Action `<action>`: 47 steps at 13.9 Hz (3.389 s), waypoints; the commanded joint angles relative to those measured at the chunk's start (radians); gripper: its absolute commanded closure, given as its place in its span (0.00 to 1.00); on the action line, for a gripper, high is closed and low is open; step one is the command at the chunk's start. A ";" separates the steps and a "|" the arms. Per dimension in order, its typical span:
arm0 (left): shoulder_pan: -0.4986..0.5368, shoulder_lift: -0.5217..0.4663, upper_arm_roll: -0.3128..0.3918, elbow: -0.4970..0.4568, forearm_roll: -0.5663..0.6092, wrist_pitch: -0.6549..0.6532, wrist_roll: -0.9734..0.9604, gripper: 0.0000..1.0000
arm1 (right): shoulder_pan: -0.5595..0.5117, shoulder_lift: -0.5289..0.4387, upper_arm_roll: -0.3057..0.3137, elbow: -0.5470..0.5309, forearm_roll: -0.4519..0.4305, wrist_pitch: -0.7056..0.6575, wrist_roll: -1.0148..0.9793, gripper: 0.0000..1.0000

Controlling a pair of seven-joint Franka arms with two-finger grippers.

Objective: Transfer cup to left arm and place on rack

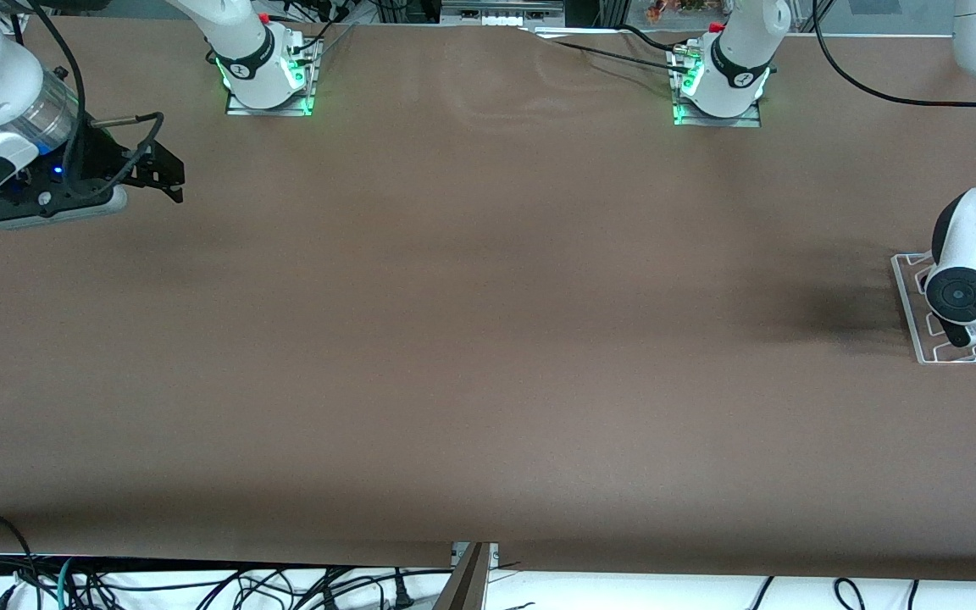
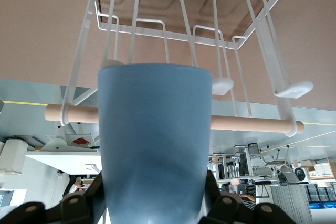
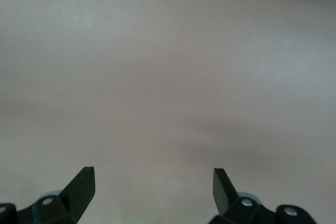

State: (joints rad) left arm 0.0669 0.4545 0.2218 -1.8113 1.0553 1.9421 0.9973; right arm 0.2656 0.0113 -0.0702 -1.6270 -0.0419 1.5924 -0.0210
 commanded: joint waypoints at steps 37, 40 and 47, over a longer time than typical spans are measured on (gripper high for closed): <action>-0.068 -0.247 -0.130 0.457 -1.116 -0.443 -0.857 0.00 | -0.005 0.006 0.015 0.035 0.016 -0.005 0.009 0.01; -0.071 -0.289 -0.182 0.429 -1.117 -0.479 -1.000 0.00 | -0.005 0.006 0.015 0.035 0.016 -0.005 0.009 0.01; -0.070 -0.292 -0.226 0.440 -1.101 -0.525 -1.082 0.00 | -0.005 0.006 0.015 0.035 0.017 -0.005 0.009 0.01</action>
State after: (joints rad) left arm -0.0089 0.1716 -0.0057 -1.3649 -0.0461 1.4324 -0.0768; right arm 0.2662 0.0146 -0.0617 -1.6085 -0.0391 1.5931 -0.0202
